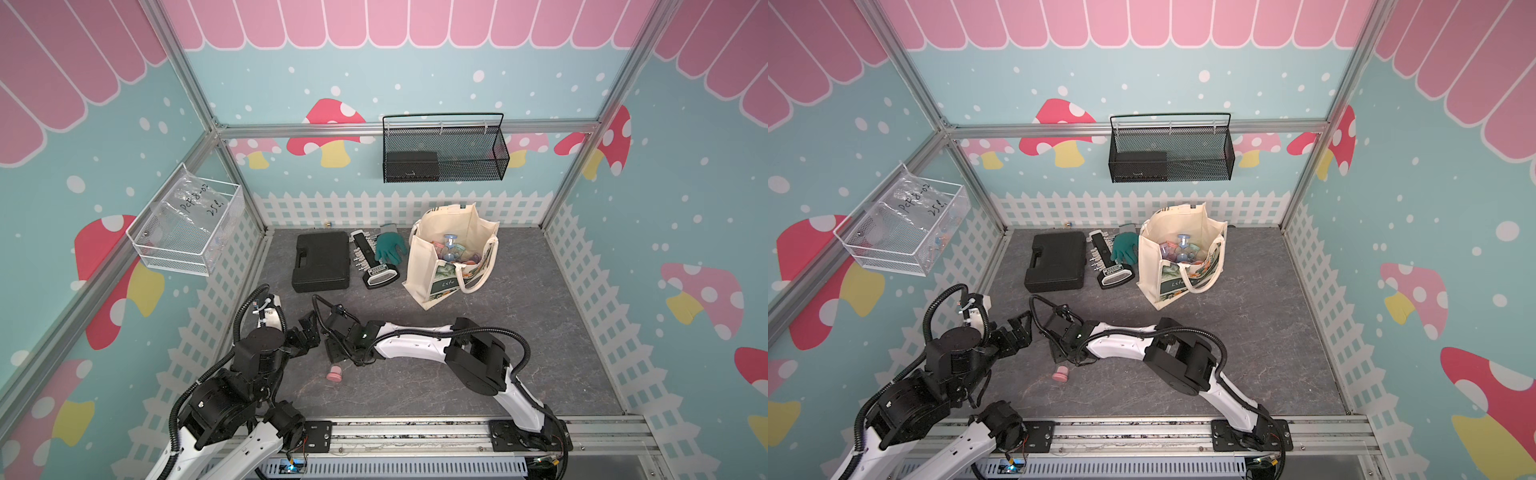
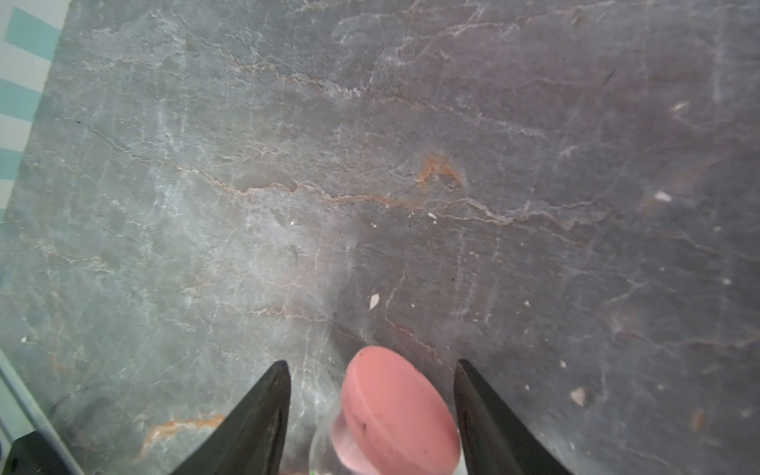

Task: Put the hourglass into the canvas bag
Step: Pick up the hourglass from the center of the board.

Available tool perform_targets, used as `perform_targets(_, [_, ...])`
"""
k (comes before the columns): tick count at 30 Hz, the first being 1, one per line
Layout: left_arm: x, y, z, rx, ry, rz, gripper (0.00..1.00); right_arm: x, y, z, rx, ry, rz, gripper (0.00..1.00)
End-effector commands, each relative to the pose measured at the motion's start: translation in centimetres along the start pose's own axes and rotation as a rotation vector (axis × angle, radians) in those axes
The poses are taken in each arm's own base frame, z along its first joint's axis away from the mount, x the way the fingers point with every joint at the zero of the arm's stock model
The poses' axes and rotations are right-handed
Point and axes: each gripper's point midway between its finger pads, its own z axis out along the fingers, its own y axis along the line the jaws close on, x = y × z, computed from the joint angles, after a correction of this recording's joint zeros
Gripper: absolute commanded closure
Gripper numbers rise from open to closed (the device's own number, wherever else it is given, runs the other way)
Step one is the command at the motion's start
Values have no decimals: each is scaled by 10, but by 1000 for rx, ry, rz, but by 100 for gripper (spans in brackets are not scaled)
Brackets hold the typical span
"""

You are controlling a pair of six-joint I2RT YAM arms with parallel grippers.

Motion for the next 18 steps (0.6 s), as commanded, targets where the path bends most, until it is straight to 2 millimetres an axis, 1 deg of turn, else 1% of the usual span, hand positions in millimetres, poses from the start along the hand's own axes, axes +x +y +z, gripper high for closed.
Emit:
perform_targets(1, [-1, -1, -1, 12, -1, -16, 0, 15, -13, 6, 83, 38, -14, 36])
perform_targets(3, [-1, -2, -1, 12, 0, -19, 1, 14, -12, 2, 91, 27, -21, 35])
perform_targets(7, [-1, -3, -2, 19, 3, -22, 0, 18, -12, 1, 106, 57, -33, 36])
perform_targets(14, [-1, -4, -3, 24, 4, -23, 1, 30, -24, -8, 148, 98, -45, 36])
perform_targets(18, [0, -3, -2, 19, 7, -22, 0, 35, -23, -4, 140, 122, -47, 37])
